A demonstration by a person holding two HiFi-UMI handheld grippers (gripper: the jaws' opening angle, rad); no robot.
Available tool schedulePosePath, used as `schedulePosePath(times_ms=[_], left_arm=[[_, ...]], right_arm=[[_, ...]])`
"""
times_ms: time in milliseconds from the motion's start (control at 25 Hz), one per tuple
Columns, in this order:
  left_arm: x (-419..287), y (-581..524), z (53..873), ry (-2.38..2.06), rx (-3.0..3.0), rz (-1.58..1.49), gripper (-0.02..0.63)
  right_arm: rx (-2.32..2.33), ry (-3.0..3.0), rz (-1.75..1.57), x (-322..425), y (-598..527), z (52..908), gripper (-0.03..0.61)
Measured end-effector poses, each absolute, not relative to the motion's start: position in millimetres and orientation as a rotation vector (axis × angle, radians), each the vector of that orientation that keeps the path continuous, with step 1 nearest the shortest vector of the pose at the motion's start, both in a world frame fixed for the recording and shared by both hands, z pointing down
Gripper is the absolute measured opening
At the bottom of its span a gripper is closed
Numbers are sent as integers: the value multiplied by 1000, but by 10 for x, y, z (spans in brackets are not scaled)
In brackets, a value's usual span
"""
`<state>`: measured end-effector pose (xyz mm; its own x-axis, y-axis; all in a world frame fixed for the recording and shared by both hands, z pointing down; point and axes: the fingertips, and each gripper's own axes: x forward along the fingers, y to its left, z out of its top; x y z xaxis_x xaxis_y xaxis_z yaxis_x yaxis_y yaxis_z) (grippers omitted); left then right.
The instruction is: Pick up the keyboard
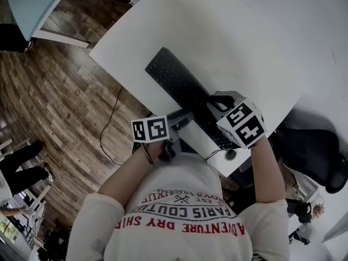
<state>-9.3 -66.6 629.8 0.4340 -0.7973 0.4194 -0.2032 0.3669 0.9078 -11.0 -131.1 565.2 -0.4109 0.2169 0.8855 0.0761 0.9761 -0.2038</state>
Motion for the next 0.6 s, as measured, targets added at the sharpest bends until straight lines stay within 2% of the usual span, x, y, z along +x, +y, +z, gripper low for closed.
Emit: schedulePosePath(times_ms=[600], left_arm=[[123,-805,6200,-1020,1315,-480,216]], right_arm=[[-204,-1977,-5,35,-1184,5315,46]])
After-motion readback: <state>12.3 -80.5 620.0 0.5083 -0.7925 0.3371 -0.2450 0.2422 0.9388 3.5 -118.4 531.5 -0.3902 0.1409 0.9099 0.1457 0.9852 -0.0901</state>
